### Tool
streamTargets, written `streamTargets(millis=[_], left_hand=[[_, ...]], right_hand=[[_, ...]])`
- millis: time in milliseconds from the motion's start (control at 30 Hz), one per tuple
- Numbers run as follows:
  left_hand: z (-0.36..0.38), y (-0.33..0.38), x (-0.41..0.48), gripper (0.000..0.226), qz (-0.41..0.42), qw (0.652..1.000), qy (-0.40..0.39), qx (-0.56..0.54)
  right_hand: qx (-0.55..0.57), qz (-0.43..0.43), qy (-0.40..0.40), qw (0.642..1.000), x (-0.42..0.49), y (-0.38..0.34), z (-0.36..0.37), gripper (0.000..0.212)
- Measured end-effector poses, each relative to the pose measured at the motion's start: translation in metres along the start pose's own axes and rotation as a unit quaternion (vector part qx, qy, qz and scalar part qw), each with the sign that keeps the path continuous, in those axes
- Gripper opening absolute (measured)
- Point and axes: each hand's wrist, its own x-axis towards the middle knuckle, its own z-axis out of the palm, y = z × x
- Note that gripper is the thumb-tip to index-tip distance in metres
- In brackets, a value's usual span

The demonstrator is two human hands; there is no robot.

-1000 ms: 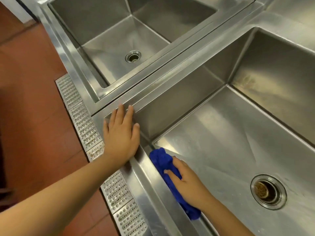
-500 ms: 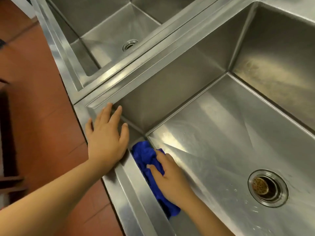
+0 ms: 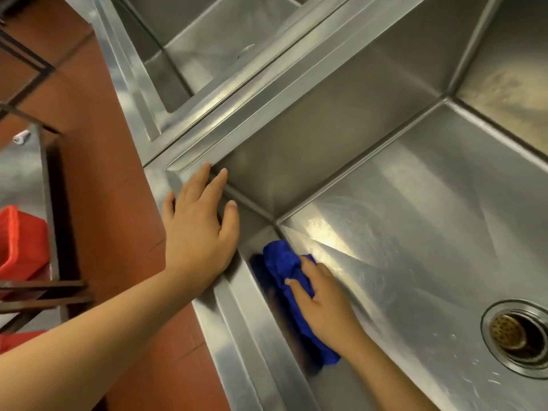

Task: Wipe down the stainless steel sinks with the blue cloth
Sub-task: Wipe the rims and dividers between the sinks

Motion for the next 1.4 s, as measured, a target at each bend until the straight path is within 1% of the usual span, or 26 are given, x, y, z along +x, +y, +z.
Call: streamTargets(millis=[67, 133, 167, 200, 233, 300, 367, 467, 500, 567, 600, 633, 667, 700, 733, 833, 867, 933, 1000, 1033, 1133, 1200, 1267, 1300, 1333, 1400], left_hand=[[0.001, -0.001, 0.001, 0.058, -0.002, 1.000, -0.008, 0.004], [0.001, -0.003, 0.001, 0.058, -0.001, 1.000, -0.010, 0.007], [0.001, -0.003, 0.000, 0.058, -0.001, 1.000, -0.010, 0.006], [0.001, -0.003, 0.000, 0.058, -0.001, 1.000, -0.010, 0.003], [0.001, -0.003, -0.001, 0.058, -0.002, 1.000, -0.009, -0.001], [0.001, -0.001, -0.001, 0.059, 0.000, 1.000, -0.007, -0.008], [0.000, 0.000, -0.001, 0.059, -0.001, 1.000, -0.003, -0.011], [-0.001, -0.001, -0.002, 0.058, 0.004, 1.000, -0.001, -0.022], [-0.001, -0.001, -0.002, 0.057, 0.005, 1.000, -0.001, -0.027], [-0.001, -0.002, -0.002, 0.057, 0.006, 1.000, -0.002, -0.029], [-0.001, -0.002, -0.002, 0.057, 0.006, 1.000, -0.002, -0.027], [-0.001, -0.002, -0.002, 0.057, 0.007, 1.000, -0.001, -0.026], [-0.001, -0.002, -0.001, 0.057, 0.007, 1.000, -0.001, -0.027], [-0.001, -0.002, -0.001, 0.057, 0.008, 1.000, 0.000, -0.028], [-0.001, -0.002, -0.002, 0.058, 0.008, 1.000, 0.000, -0.030], [0.000, -0.002, -0.001, 0.060, 0.011, 0.999, 0.002, -0.033], [0.000, -0.002, -0.001, 0.061, 0.012, 0.999, 0.002, -0.031], [0.000, -0.003, -0.001, 0.061, 0.012, 1.000, 0.004, -0.029], [0.000, -0.003, -0.001, 0.061, 0.011, 0.999, 0.002, -0.032], [0.000, -0.003, -0.001, 0.061, 0.010, 0.999, 0.001, -0.033], [0.000, -0.003, 0.000, 0.062, 0.008, 0.999, 0.001, -0.033], [-0.001, -0.002, 0.000, 0.063, 0.009, 0.999, -0.001, -0.034], [-0.001, -0.001, 0.000, 0.065, 0.009, 0.999, -0.002, -0.038], [-0.002, -0.001, -0.001, 0.066, 0.009, 0.999, -0.002, -0.039], [-0.002, 0.000, -0.001, 0.066, 0.009, 0.999, -0.001, -0.040], [-0.003, 0.001, -0.001, 0.066, 0.012, 0.999, 0.000, -0.041]], right_hand=[[-0.030, 0.057, 0.002, 0.998, 0.013, 0.030, 0.006, 0.002], [-0.040, 0.103, -0.012, 0.994, 0.019, 0.056, 0.012, 0.017], [-0.048, 0.113, -0.014, 0.992, 0.018, 0.064, 0.014, 0.016], [-0.053, 0.114, -0.013, 0.992, 0.015, 0.066, 0.013, 0.010], [-0.058, 0.104, -0.013, 0.993, 0.012, 0.064, 0.012, 0.006], [-0.055, 0.061, -0.010, 0.997, 0.002, 0.051, 0.007, 0.010], [-0.033, 0.024, -0.004, 0.999, -0.004, 0.040, 0.004, 0.003], [-0.014, 0.005, 0.000, 1.000, 0.004, 0.043, 0.007, 0.028], [-0.024, 0.011, 0.004, 1.000, 0.010, 0.053, 0.010, 0.030], [-0.040, 0.049, 0.006, 0.998, 0.020, 0.079, 0.017, 0.018], [-0.049, 0.086, -0.004, 0.995, 0.024, 0.093, 0.019, 0.010], [-0.066, 0.119, -0.017, 0.990, 0.025, 0.104, 0.020, 0.011], [-0.083, 0.145, -0.029, 0.986, 0.024, 0.112, 0.019, 0.018], [-0.090, 0.157, -0.037, 0.983, 0.020, 0.114, 0.018, 0.022], [-0.083, 0.149, -0.039, 0.985, 0.016, 0.111, 0.015, 0.021], [-0.045, 0.077, -0.029, 0.996, 0.001, 0.093, 0.011, 0.009], [-0.041, 0.060, -0.023, 0.997, -0.002, 0.089, 0.010, 0.010], [-0.028, 0.039, -0.008, 0.999, -0.003, 0.088, 0.012, 0.022], [-0.031, 0.056, 0.006, 0.998, 0.002, 0.094, 0.014, 0.031], [-0.036, 0.075, 0.007, 0.997, 0.005, 0.097, 0.015, 0.031], [-0.060, 0.125, -0.003, 0.990, 0.004, 0.095, 0.015, 0.022], [-0.049, 0.105, -0.008, 0.993, -0.011, 0.074, 0.007, 0.016], [-0.014, 0.059, -0.013, 0.998, -0.038, 0.036, -0.007, 0.007], [0.007, 0.035, -0.017, 0.999, -0.053, 0.015, -0.013, 0.011], [0.031, 0.015, -0.020, 0.999, -0.066, -0.005, -0.019, 0.020], [0.063, -0.003, -0.015, 0.998, -0.083, -0.026, -0.025, 0.033]])
